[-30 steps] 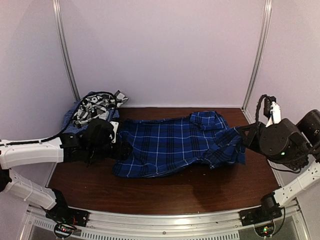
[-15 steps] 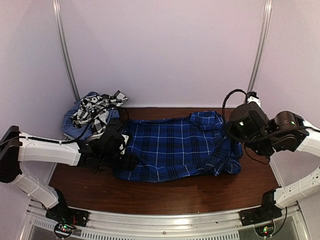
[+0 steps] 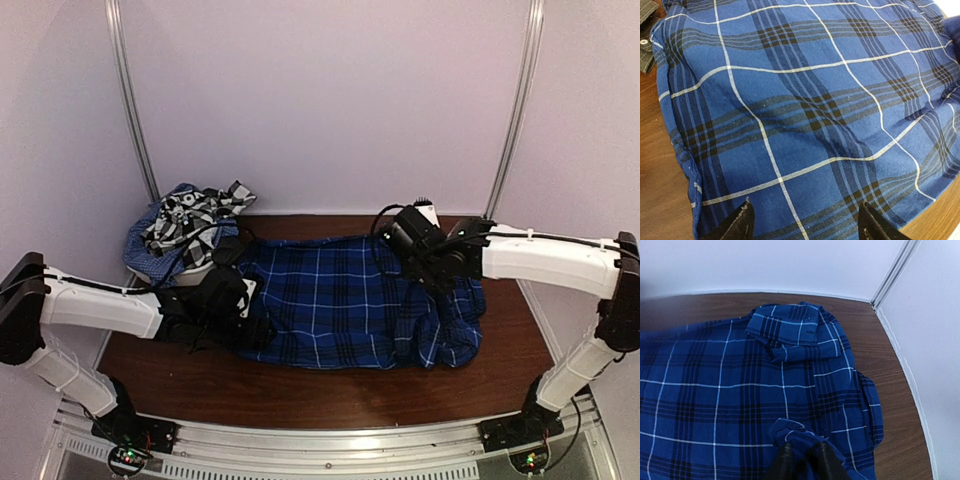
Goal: Fold and stack the long sleeve shirts
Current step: Place the sleeve at the center of the board.
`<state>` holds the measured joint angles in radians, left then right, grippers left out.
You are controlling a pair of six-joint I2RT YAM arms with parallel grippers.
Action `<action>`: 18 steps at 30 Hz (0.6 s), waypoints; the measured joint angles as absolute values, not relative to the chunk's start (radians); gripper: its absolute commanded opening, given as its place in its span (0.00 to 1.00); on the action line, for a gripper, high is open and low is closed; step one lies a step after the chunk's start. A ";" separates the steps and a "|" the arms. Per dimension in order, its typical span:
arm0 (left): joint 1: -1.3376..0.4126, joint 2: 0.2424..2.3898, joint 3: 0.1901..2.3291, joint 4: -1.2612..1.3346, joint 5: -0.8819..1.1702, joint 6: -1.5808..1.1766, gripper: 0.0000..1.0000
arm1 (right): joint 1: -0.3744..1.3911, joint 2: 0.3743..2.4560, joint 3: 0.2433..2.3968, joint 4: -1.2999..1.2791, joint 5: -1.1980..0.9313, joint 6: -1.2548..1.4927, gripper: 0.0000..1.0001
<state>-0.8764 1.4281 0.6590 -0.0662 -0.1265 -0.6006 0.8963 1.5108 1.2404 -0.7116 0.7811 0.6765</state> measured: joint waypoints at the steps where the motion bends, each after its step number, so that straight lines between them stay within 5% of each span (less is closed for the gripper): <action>1: -0.876 1.428 0.659 -0.065 -0.127 -0.601 0.73 | 0.889 1.548 1.253 -0.702 0.771 0.649 0.40; 10: -0.876 1.422 0.660 -0.098 -0.140 -0.591 0.85 | 0.879 1.655 1.327 -0.757 0.725 0.585 0.86; 18: -0.876 1.334 0.681 -0.170 -0.189 -0.570 0.97 | 0.879 1.336 1.048 -0.741 0.568 0.656 0.93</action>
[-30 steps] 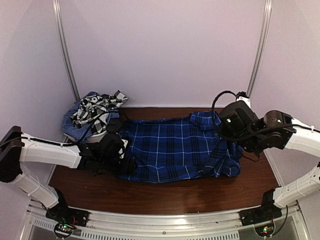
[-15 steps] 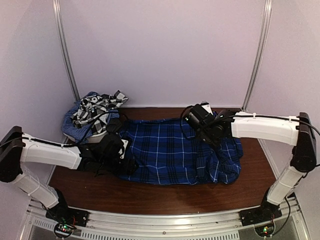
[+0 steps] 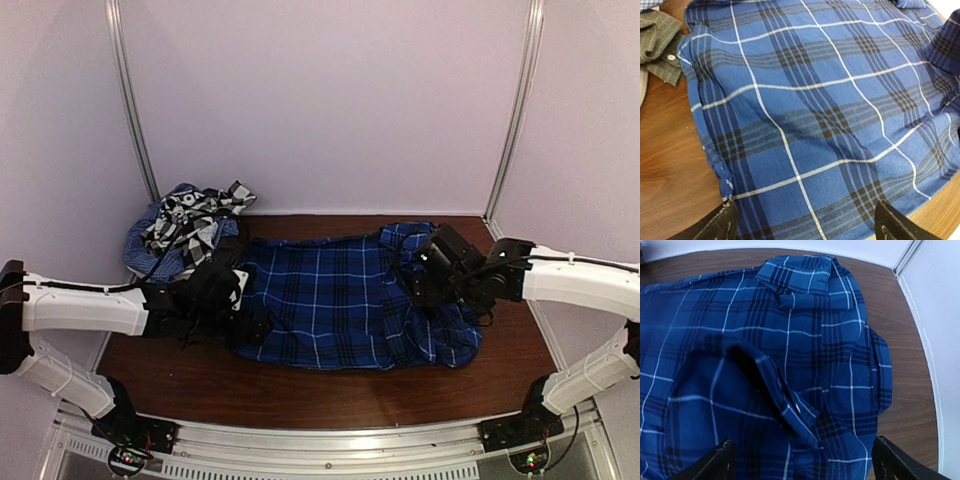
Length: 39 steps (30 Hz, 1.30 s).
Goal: Fold and stack the long sleeve shirts
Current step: Place the sleeve at the center of the board, then pick up the sleeve from the center of the board.
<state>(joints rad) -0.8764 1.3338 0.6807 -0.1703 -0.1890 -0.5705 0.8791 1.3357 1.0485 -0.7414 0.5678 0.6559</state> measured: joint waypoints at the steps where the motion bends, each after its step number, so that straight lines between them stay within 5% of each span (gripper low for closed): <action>1: -0.876 1.332 0.688 -0.175 -0.196 -0.569 0.97 | 0.879 1.295 1.007 -0.738 0.545 0.665 0.93; 8: -0.876 1.340 0.728 -0.196 -0.210 -0.565 0.97 | 0.873 1.203 0.864 -0.688 0.467 0.711 0.91; 15: -0.876 1.354 0.746 -0.200 -0.210 -0.561 0.97 | 0.800 1.361 0.842 -0.599 0.469 0.652 0.86; 17: -0.876 1.354 0.746 -0.202 -0.210 -0.561 0.97 | 0.778 1.415 0.843 -0.569 0.471 0.610 0.73; 24: -0.876 1.354 0.748 -0.207 -0.216 -0.559 0.97 | 0.728 1.592 0.949 -0.540 0.507 0.458 0.00; 39: -0.876 1.398 0.788 -0.213 -0.228 -0.550 0.97 | 0.728 1.290 1.301 -1.000 0.751 0.567 0.00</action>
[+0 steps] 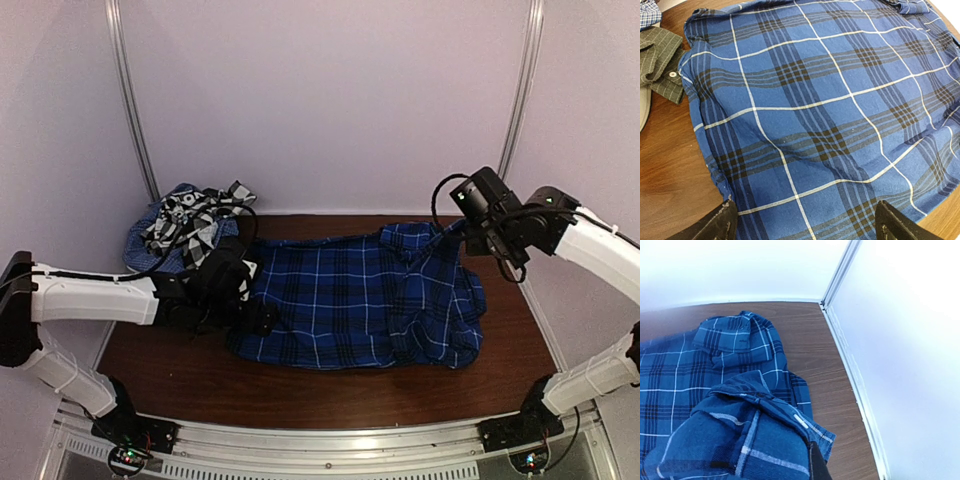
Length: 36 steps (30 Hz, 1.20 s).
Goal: Fold and stack the long sleeve shirts
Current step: Pick up the sleeve from the center of the board.
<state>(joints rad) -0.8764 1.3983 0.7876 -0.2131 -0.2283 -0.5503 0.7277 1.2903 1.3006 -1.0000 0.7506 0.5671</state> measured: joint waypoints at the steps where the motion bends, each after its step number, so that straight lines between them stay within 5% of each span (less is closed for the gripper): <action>1: -0.876 1.404 0.790 -0.213 -0.228 -0.550 0.97 | 0.728 1.267 1.319 -1.031 0.762 0.580 0.00; 14: -0.876 1.414 0.797 -0.214 -0.228 -0.547 0.97 | 0.727 1.219 1.603 -1.310 0.813 0.628 0.00; 36: -0.876 1.405 0.774 -0.206 -0.194 -0.505 0.97 | 0.727 1.330 1.846 -1.350 0.826 0.499 0.02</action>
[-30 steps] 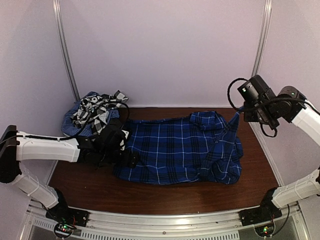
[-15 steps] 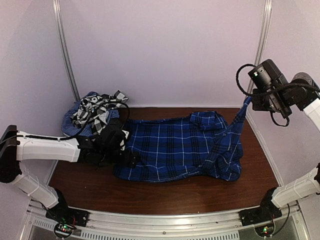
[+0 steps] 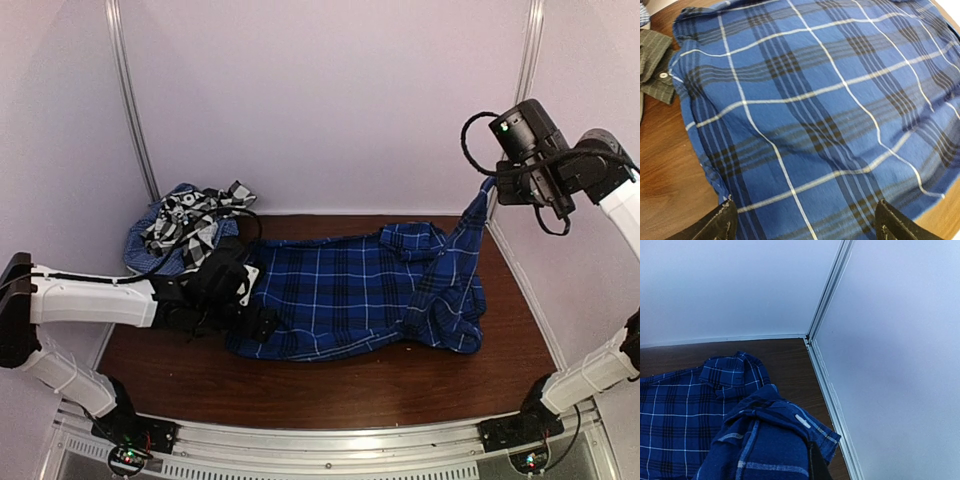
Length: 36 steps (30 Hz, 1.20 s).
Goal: Fold and stack the long sleeve shirts
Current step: Pick up the sleeve from the center of the board, then pick up the shirt from the center of the board.
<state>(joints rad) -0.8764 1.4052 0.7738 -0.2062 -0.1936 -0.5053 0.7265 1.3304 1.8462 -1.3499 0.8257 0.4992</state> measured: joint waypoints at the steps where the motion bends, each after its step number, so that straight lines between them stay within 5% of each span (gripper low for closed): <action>1: -0.876 1.393 0.765 -0.208 -0.176 -0.490 0.97 | 0.727 1.324 1.818 -1.341 0.829 0.498 0.02; 12: -0.883 1.217 0.751 -0.246 0.099 -0.303 0.91 | 0.619 1.277 1.512 -1.231 0.811 0.469 0.00; 32: -0.924 1.422 0.804 -0.394 0.175 0.048 0.84 | 0.451 1.289 1.603 -1.114 0.722 0.291 0.00; 36: -0.924 1.472 0.820 -0.414 0.151 0.105 0.76 | 0.436 1.302 1.616 -1.106 0.706 0.274 0.00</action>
